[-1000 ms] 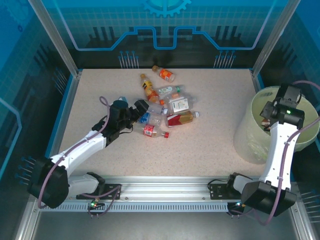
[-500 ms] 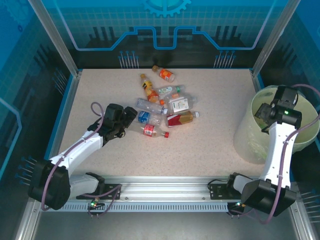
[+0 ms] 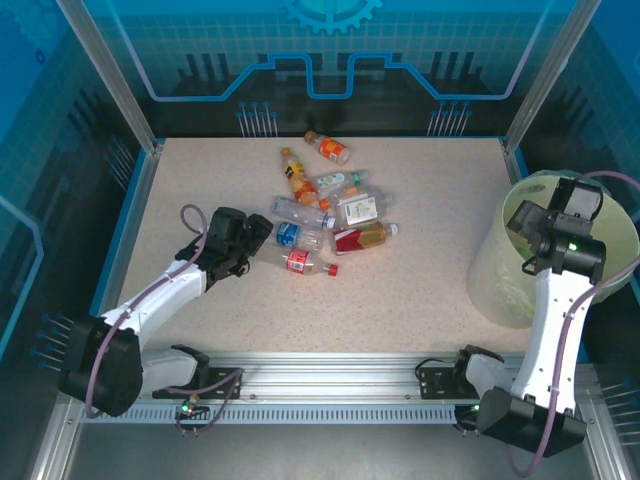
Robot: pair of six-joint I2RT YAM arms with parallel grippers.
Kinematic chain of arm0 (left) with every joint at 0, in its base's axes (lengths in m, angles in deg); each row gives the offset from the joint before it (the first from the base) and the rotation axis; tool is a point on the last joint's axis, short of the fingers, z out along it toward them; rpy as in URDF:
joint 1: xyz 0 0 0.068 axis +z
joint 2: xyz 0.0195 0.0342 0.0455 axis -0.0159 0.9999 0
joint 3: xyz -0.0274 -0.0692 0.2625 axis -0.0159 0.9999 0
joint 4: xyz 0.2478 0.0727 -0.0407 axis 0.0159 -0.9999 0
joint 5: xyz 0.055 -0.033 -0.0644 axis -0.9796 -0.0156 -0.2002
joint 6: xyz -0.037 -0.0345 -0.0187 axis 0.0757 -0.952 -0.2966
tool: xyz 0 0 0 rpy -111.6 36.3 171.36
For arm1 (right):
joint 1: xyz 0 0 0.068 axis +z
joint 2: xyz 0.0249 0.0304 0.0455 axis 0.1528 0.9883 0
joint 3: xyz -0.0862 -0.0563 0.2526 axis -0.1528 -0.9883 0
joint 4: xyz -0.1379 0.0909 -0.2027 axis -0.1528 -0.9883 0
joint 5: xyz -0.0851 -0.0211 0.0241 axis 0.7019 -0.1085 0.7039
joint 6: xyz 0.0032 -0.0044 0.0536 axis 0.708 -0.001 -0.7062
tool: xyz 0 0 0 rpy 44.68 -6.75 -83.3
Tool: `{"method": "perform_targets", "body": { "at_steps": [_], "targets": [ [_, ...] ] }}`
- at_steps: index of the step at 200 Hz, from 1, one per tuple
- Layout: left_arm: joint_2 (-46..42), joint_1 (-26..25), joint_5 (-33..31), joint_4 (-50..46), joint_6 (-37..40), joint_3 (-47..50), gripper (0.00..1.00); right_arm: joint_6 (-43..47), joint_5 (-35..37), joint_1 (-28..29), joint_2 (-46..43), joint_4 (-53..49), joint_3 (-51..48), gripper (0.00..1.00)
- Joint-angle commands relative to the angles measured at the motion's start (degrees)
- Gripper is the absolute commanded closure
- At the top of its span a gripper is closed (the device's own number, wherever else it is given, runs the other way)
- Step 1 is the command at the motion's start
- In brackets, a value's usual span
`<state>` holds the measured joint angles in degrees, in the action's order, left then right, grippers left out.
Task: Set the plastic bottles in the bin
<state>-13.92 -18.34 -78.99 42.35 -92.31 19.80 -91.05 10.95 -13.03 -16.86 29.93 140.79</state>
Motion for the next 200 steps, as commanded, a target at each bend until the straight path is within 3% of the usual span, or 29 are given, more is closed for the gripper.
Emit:
{"method": "perform_targets", "body": {
  "at_steps": [1,10,66,117,157,200],
  "targets": [
    [0.6,0.6,0.5,-1.0,-0.7,0.3,0.01,-0.8,-0.3,1.5,-2.9,1.6,2.1,0.11],
    [0.8,0.7,0.6,-1.0,-0.7,0.3,0.01,-1.3,-0.2,2.2,-3.8,1.6,2.5,0.0],
    [2.2,0.9,1.6,-0.5,-1.3,0.2,0.01,-2.7,-2.6,16.8,-8.6,8.2,2.0,0.0],
    [3.6,1.7,3.2,-1.4,-0.4,-0.7,0.01,2.7,-14.5,31.2,-7.1,15.8,0.0,0.0],
    [5.2,1.9,2.7,-2.5,0.2,-2.0,0.01,7.5,-12.3,43.1,-3.6,19.0,-1.8,0.0],
    [9.8,2.0,0.9,-5.3,-0.7,-5.8,0.01,7.3,-12.9,48.3,0.0,22.8,-3.8,0.0]
  ]
}}
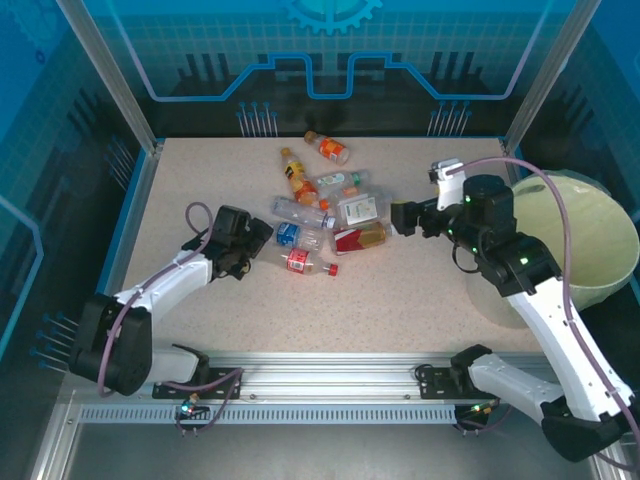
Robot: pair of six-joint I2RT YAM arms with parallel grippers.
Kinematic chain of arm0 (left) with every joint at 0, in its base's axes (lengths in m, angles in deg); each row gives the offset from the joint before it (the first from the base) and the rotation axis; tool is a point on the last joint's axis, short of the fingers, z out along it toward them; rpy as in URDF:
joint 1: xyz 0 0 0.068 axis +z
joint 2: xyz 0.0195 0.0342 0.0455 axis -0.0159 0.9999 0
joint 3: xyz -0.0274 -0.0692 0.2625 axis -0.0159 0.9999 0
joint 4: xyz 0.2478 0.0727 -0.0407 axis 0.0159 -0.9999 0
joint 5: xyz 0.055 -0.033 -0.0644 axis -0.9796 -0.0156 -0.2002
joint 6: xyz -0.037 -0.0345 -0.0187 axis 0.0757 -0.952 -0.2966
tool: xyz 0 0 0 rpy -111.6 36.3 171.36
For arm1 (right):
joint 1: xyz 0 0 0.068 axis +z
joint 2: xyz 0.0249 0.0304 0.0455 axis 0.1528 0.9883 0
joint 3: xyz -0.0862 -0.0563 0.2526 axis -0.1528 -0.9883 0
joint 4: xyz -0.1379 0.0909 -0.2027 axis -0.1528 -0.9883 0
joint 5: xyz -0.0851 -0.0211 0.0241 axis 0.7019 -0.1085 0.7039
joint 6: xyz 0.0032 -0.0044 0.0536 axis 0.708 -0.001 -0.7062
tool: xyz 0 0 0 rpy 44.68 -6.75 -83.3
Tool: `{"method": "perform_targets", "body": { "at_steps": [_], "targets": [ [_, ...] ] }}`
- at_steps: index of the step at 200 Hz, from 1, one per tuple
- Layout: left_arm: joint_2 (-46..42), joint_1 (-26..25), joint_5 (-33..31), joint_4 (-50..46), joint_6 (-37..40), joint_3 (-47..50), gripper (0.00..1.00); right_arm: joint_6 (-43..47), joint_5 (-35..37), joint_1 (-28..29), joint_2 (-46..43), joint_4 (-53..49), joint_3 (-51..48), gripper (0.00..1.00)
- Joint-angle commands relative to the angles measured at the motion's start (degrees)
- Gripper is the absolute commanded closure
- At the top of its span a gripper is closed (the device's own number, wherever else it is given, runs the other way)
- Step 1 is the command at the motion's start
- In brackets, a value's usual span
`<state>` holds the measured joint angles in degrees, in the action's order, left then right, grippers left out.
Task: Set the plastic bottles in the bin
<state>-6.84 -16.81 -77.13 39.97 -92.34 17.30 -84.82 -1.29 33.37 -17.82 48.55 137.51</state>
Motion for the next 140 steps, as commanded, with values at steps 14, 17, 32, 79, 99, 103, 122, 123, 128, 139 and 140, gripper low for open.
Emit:
{"method": "perform_targets", "body": {
  "at_steps": [14,17,32,79,99,103,122,123,128,139,140],
  "targets": [
    [4.5,0.4,-1.6,-3.7,-1.1,-4.7,0.01,0.7,-0.6,2.5,1.8,4.5,-0.6,0.0],
    [5.0,0.4,-1.7,-3.9,-1.3,-5.1,0.01,0.6,-0.6,2.6,2.0,4.6,-0.6,0.0],
    [7.2,0.4,-1.8,-4.5,-2.3,-6.6,0.01,0.6,-0.2,3.0,2.5,4.6,-0.6,0.0],
    [11.0,0.3,-2.2,-7.7,-6.7,-7.6,0.09,0.8,1.7,3.6,1.4,4.6,-1.4,0.0],
    [10.8,0.3,-2.3,-5.4,-7.7,-5.6,0.12,0.9,2.4,3.6,0.9,4.7,-1.9,0.0],
    [10.9,0.3,-2.3,-4.7,-7.7,-5.2,0.13,0.9,2.5,3.6,0.9,4.8,-2.0,0.0],
    [12.2,0.3,-1.5,-2.2,-7.6,-4.5,0.15,0.8,2.3,3.6,1.0,5.0,-2.1,0.0],
    [12.3,0.3,-1.5,-2.1,-7.5,-4.6,0.15,0.9,2.3,3.6,1.0,5.0,-2.0,0.0],
    [12.8,0.3,-1.1,-1.6,-7.5,-4.6,0.16,0.9,2.2,3.6,1.1,5.1,-2.1,0.0],
    [14.0,0.3,-0.2,-0.4,-7.3,-4.8,0.17,0.8,2.0,3.7,1.4,5.1,-2.0,0.0],
    [14.1,0.3,-0.2,-0.4,-7.3,-4.8,0.17,0.8,2.0,3.6,1.4,5.1,-2.0,0.0]
  ]
}}
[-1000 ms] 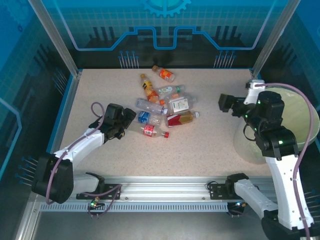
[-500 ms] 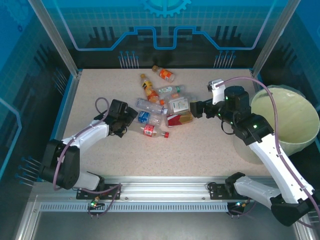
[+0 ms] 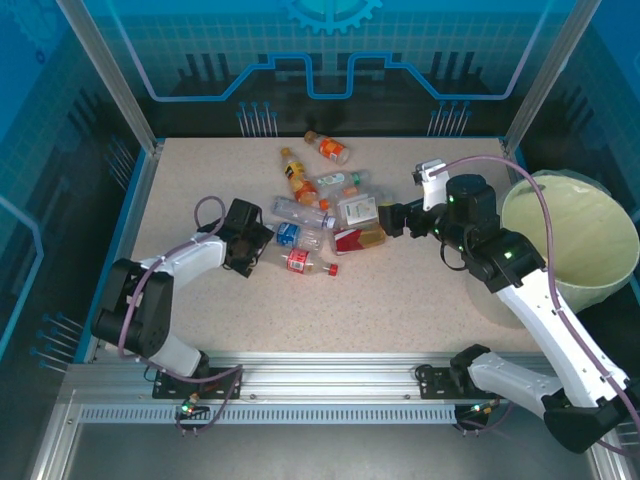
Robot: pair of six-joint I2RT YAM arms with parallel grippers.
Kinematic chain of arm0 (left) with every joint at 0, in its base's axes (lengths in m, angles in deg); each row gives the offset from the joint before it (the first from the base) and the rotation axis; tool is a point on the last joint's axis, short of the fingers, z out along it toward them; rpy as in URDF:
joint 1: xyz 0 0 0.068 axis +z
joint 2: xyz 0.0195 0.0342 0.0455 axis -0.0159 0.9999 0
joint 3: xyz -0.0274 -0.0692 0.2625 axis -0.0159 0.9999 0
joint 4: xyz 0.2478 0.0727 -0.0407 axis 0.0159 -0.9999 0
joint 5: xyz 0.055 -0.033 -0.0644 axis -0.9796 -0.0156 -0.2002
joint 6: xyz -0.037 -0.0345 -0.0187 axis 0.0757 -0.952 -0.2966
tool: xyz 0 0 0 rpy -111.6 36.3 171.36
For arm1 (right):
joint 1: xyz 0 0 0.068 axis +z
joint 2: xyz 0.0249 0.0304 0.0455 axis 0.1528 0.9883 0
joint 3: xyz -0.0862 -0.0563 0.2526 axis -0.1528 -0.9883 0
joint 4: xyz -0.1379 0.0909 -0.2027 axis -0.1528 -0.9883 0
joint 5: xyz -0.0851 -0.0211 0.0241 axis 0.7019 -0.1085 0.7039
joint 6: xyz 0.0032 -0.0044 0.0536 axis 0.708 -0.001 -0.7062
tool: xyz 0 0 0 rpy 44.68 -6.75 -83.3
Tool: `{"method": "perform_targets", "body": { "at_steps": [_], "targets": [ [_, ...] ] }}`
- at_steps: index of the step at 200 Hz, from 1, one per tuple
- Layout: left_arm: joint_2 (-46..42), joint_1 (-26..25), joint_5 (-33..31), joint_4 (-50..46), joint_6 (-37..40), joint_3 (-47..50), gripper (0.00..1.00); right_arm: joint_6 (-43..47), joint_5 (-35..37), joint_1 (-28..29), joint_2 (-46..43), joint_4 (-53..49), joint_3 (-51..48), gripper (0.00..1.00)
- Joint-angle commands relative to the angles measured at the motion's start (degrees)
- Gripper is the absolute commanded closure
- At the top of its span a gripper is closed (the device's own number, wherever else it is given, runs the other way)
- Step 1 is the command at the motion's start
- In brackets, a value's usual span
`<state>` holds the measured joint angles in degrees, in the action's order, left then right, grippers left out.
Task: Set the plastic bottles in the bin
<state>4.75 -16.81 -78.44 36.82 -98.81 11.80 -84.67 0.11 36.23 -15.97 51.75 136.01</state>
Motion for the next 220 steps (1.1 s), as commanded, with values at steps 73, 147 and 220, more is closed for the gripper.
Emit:
{"method": "perform_targets", "body": {
  "at_steps": [73,147,220],
  "targets": [
    [4.5,-0.4,-0.9,6.5,1.2,2.4,0.44,0.5,1.2,0.9,-1.6,-0.3,-0.8,0.0],
    [-2.8,-4.0,-4.6,14.9,11.8,5.5,0.57,-0.1,0.2,0.9,-2.2,1.0,-3.1,0.0],
    [-11.7,-14.4,-9.6,18.8,33.6,-0.5,0.59,0.0,-3.7,0.9,-1.5,2.8,-3.8,0.0]
  ]
}}
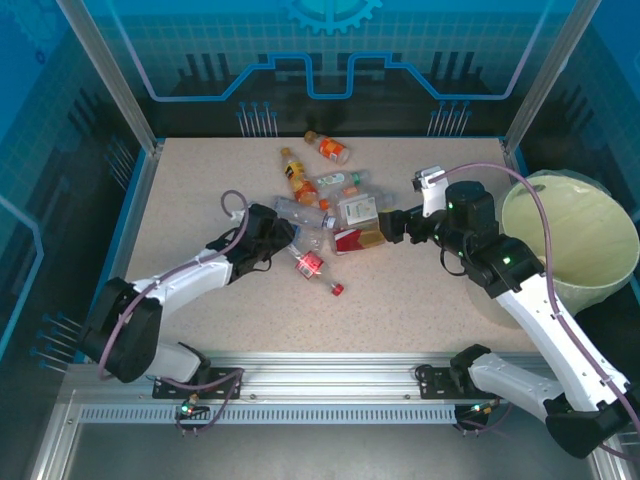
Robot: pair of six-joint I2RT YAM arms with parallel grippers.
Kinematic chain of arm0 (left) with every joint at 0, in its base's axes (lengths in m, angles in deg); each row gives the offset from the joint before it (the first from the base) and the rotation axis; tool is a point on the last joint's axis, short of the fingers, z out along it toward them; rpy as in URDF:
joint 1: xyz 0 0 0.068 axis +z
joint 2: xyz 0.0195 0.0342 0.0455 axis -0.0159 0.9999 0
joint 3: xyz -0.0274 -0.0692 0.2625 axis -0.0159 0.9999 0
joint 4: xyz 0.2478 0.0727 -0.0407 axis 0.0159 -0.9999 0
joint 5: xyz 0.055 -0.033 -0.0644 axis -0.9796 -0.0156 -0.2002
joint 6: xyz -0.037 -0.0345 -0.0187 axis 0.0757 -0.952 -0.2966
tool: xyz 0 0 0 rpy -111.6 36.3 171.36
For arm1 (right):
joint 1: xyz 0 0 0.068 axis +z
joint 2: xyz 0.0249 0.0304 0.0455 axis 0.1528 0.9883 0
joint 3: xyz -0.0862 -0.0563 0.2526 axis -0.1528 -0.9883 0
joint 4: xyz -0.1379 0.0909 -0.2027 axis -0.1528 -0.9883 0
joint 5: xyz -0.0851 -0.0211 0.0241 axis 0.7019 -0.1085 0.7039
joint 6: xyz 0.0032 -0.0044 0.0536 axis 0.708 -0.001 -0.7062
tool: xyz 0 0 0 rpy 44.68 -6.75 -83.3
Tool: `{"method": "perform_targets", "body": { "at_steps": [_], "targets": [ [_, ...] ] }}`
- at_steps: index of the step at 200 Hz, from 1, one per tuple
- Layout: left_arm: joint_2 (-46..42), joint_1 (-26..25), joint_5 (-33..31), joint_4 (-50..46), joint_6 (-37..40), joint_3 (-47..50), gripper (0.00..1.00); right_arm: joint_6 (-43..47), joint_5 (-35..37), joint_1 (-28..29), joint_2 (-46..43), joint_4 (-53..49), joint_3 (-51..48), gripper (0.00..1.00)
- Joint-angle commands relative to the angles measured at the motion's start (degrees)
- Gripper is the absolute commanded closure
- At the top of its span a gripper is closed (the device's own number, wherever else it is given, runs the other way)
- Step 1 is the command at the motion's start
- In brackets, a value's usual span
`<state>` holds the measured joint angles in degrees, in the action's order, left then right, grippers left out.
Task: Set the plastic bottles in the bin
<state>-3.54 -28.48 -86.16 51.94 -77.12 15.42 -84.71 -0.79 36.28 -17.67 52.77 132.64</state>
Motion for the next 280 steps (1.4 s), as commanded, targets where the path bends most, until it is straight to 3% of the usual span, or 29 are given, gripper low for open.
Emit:
{"method": "perform_targets", "body": {
  "at_steps": [1,38,80,102,180,255,268,280],
  "targets": [
    [-3.5,-2.8,-1.7,3.8,12.2,-4.2,0.59,0.1,-2.9,0.9,0.2,1.7,-0.4,0.0],
    [-6.4,-3.9,8.7,10.8,19.7,-5.6,0.59,1.0,-8.1,0.9,1.4,1.7,-0.2,0.0],
    [-8.3,-4.2,24.8,17.3,25.3,-9.2,0.59,1.6,-21.6,0.9,4.9,0.9,1.4,0.0],
    [-8.7,-5.4,30.2,20.0,27.0,-11.5,0.6,-0.4,-29.0,1.0,8.2,1.5,2.5,0.0],
    [-8.2,-8.0,34.1,29.5,24.3,-12.8,0.61,-10.8,-40.1,1.6,12.1,19.1,-1.3,0.0],
    [-6.8,-8.1,32.6,30.6,24.2,-13.4,0.6,-2.6,-44.7,3.2,13.5,9.6,1.0,0.0],
    [-6.4,-8.1,32.8,30.9,23.9,-13.7,0.6,-2.7,-45.0,3.2,13.5,9.6,0.9,0.02],
    [-6.0,-8.0,33.0,31.0,23.7,-13.9,0.6,-3.1,-45.1,3.2,13.6,9.7,0.9,0.1]
  ]
}}
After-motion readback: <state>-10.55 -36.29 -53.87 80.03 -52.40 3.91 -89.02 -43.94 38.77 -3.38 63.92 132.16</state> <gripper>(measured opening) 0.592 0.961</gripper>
